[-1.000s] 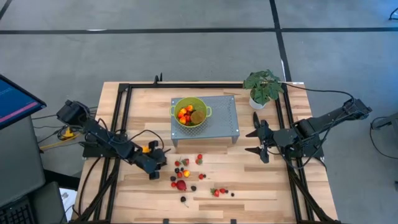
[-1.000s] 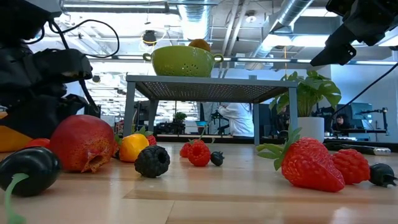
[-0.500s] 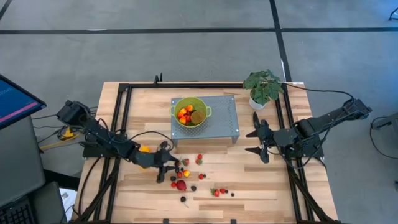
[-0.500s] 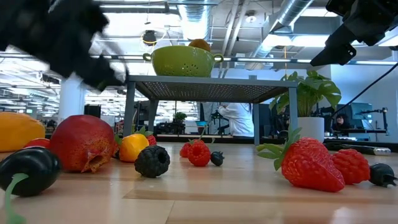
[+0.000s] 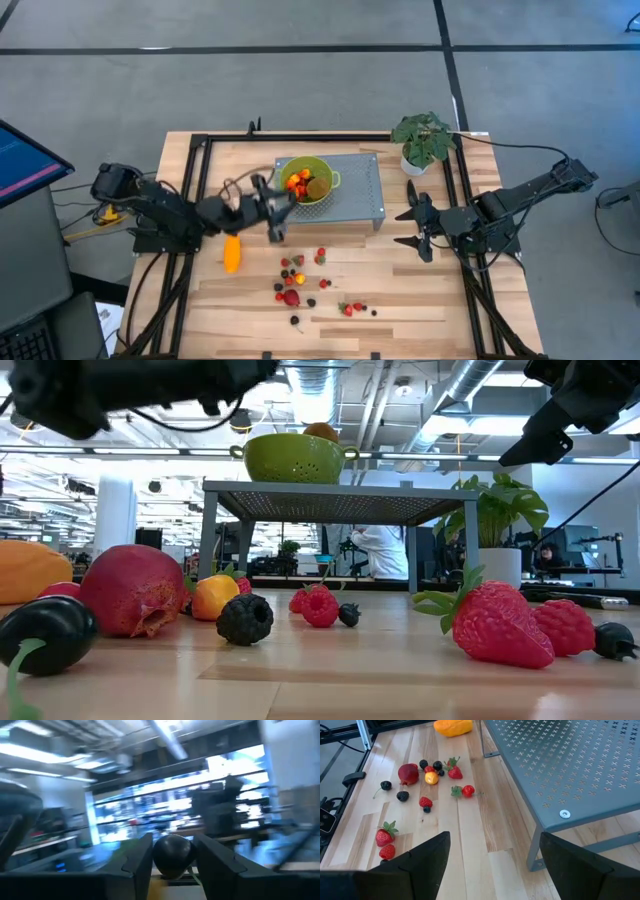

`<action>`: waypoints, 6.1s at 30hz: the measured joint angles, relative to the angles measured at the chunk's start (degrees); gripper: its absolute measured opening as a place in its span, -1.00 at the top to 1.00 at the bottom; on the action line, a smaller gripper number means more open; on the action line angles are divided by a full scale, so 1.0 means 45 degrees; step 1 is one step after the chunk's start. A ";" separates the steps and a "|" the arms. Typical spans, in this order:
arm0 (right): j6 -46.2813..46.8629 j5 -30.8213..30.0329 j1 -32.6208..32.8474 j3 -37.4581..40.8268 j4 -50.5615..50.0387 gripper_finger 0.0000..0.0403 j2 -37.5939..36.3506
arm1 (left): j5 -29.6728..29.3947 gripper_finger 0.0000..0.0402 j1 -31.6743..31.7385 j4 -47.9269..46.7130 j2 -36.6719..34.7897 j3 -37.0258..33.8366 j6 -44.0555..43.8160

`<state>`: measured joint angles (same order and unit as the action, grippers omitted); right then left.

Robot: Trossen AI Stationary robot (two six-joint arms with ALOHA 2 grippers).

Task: Pick & Place Fruit
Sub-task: Put the black cherry into the green strainer bowl on the shelf, then put the black raspberry into the green strainer bowl on the shelf

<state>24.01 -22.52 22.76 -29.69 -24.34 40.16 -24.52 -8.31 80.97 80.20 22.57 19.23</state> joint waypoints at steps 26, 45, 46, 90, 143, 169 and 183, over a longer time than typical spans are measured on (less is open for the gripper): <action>-0.0002 0.0003 0.0000 0.0000 -0.0001 -0.50 0.0000 | -0.0129 0.13 0.1216 -0.1375 -0.0010 0.0000 -0.2358; 0.0000 0.0000 -0.0005 0.0000 -0.0004 -0.50 0.0000 | 0.0803 0.11 -0.4600 -0.7158 -0.0015 0.0005 -0.2829; -0.0002 0.0004 -0.0005 0.0000 0.0001 -0.50 0.0000 | 0.0803 0.11 -0.4775 -0.7395 -0.0015 0.0005 -0.3015; -0.0003 0.0004 -0.0003 0.0000 0.0001 -0.50 0.0002 | 0.1381 0.11 -0.6160 -1.3051 0.2305 0.0015 -0.8054; 0.0000 -0.0001 -0.0005 0.0000 0.0005 -0.50 0.0005 | 0.0968 -0.10 -0.6398 -1.2264 0.3635 0.0735 -0.8636; -0.0001 0.0003 -0.0001 0.0000 0.0025 -0.50 0.0000 | 0.0667 0.37 -0.6401 -1.2377 0.3643 0.0889 -0.8622; 0.0000 0.0004 0.0000 0.0000 0.0025 -0.50 0.0000 | 0.0642 0.44 -0.6402 -1.2371 0.3638 0.0879 -0.8701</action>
<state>24.01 -22.50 22.76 -29.69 -24.23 40.16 -21.63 -37.12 25.30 96.57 26.52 -19.93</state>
